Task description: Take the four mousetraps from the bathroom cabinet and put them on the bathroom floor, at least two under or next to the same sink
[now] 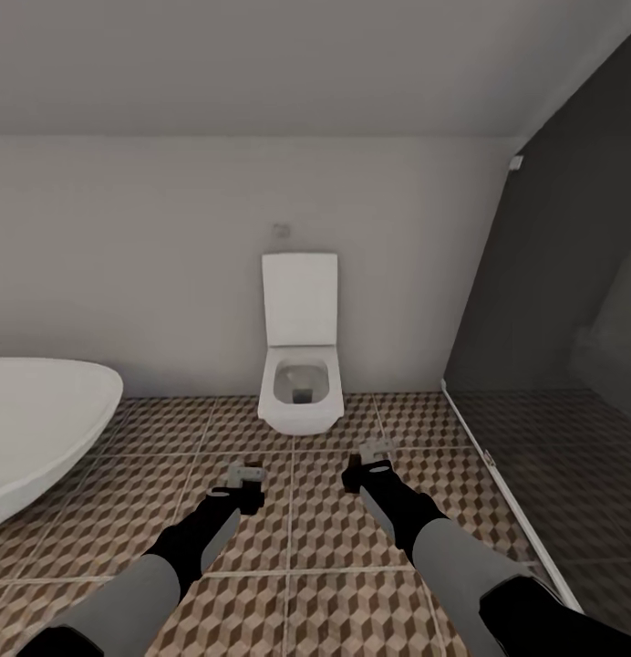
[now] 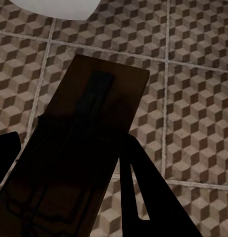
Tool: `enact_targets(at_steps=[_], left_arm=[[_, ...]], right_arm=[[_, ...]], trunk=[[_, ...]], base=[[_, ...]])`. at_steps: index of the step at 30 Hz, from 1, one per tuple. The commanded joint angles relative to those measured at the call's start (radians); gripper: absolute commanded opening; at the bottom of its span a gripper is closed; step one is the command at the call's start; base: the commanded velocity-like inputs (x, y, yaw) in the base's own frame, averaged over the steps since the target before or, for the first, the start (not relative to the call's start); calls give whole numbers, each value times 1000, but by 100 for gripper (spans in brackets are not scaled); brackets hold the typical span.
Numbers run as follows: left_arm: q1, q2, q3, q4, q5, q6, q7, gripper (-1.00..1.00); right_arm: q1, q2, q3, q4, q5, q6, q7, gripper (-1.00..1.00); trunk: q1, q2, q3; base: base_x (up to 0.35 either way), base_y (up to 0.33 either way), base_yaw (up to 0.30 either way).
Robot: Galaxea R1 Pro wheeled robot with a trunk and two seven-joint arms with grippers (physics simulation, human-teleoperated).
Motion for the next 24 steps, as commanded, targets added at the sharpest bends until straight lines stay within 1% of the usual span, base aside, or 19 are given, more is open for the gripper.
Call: enact_targets(at_steps=[1,24], left_arm=[[-1,1,-8,-2,10,4,10,-100],[-1,1,-8,-2,10,4,10,-100]], right_arm=[[-1,-1,8,-2,-10,5,-8,-100],[-1,0,9,-1,-10,4,-8,-100]], trunk=[[4,-8,-4],[92,-169,-76]], base=[[0,0,0],[0,0,0]])
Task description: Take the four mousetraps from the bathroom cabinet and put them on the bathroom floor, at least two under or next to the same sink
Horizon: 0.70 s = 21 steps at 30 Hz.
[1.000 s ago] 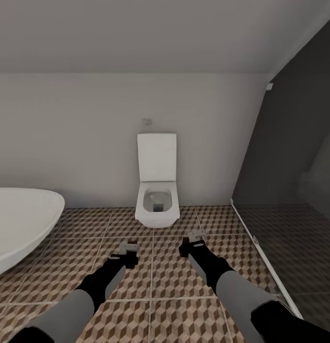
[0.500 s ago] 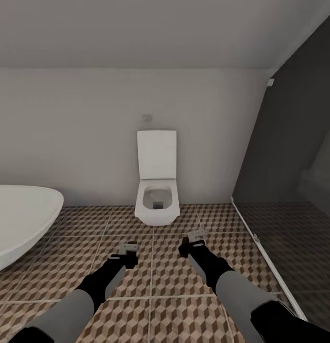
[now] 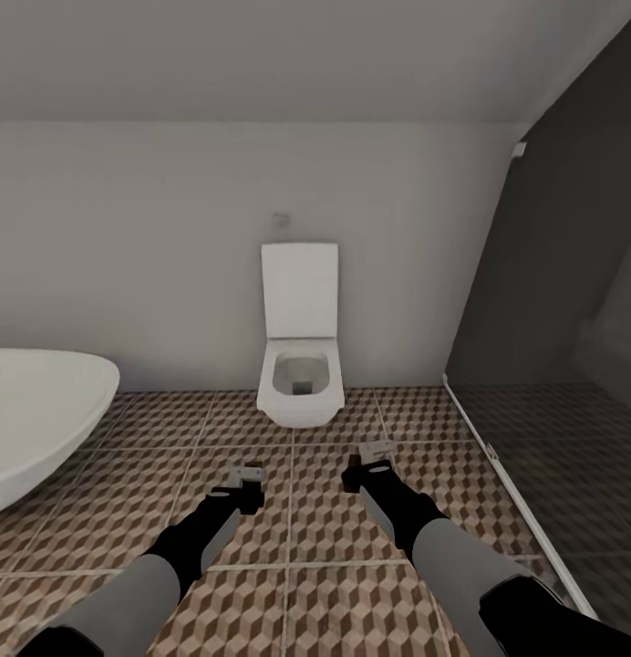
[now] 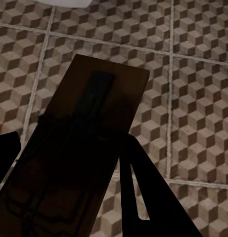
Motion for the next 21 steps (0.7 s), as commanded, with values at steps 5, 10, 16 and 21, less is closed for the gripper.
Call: enact_targets(at_steps=[5,10,16,21], left_arm=[[-1,1,-8,-2,9,4,10,-100],[-1,1,-8,-2,9,4,10,-100],[-1,1,-8,-2,9,4,10,-100],[-1,1,-8,-2,9,3,10,-100]], right_arm=[[-1,-1,9,-2,-10,5,-8,-100],[-1,-1,8,-2,-10,5,-8,-100],[-1,-1,9,-2,-10,5,-7,-100],[-1,-1,9,-2,-10,5,-6,-100]], trunk=[[19,-36,-17],[38,-71,-32],[61,-113,-51],[81,-148,-67]], base=[[0,0,0],[0,0,0],[0,0,0],[0,0,0]])
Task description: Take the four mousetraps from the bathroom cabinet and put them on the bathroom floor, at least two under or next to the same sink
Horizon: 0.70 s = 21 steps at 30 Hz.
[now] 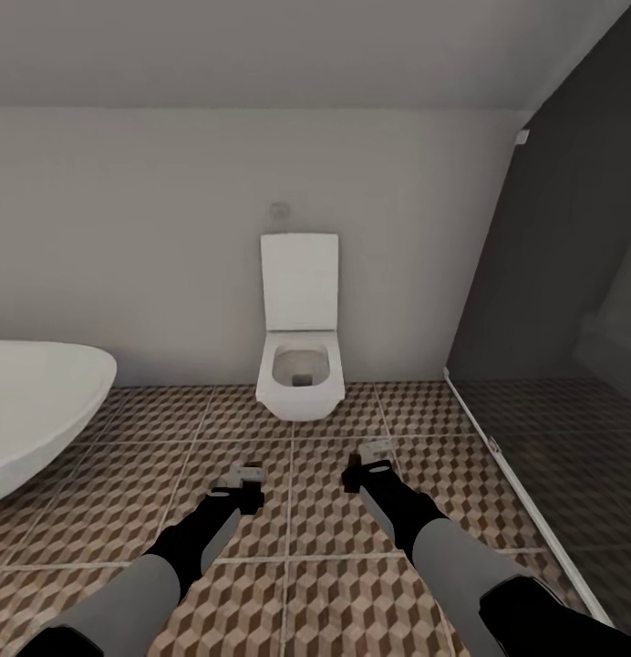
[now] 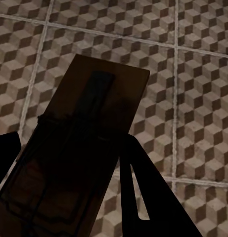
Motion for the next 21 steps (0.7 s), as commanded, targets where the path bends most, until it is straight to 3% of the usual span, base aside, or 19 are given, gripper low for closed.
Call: enact_targets(at_steps=[1,21], left_arm=[[-1,1,-8,-2,10,4,10,-100],[-1,1,-8,-3,9,4,10,-100]], right_arm=[[-1,-1,9,-2,-10,5,-8,-100],[-1,-1,9,-2,-10,4,-8,-100]], trunk=[[4,-8,-4],[80,-148,-67]], base=[[0,0,0],[0,0,0]])
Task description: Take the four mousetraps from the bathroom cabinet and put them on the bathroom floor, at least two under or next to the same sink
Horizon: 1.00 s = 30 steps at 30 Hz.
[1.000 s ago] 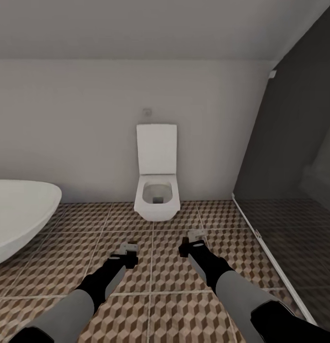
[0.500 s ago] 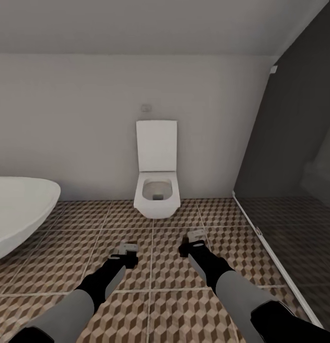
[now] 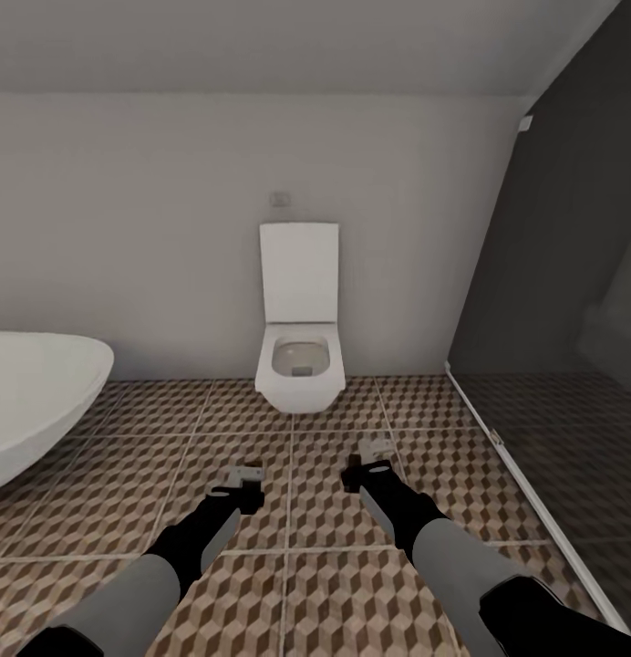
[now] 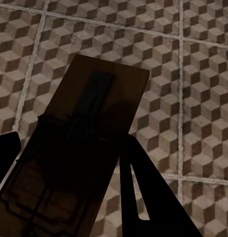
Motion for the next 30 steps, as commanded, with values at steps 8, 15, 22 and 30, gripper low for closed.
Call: enact_targets(at_steps=[8,15,22,30], left_arm=[[-1,1,-8,-2,10,4,10,-100],[-1,1,-8,-2,10,4,10,-100],[-1,2,-8,-2,10,4,10,-100],[-1,2,-8,-2,10,4,10,-100]], right_arm=[[-1,-1,9,-2,-10,5,-8,-100],[-1,-1,9,-2,-10,5,-8,-100],[-1,-1,8,-2,-10,5,-8,-100],[-1,-1,9,-2,-10,5,-8,-100]], trunk=[[31,-57,-26],[57,-106,-48],[84,-155,-70],[115,-211,-95]], base=[[0,0,0],[0,0,0],[0,0,0],[0,0,0]])
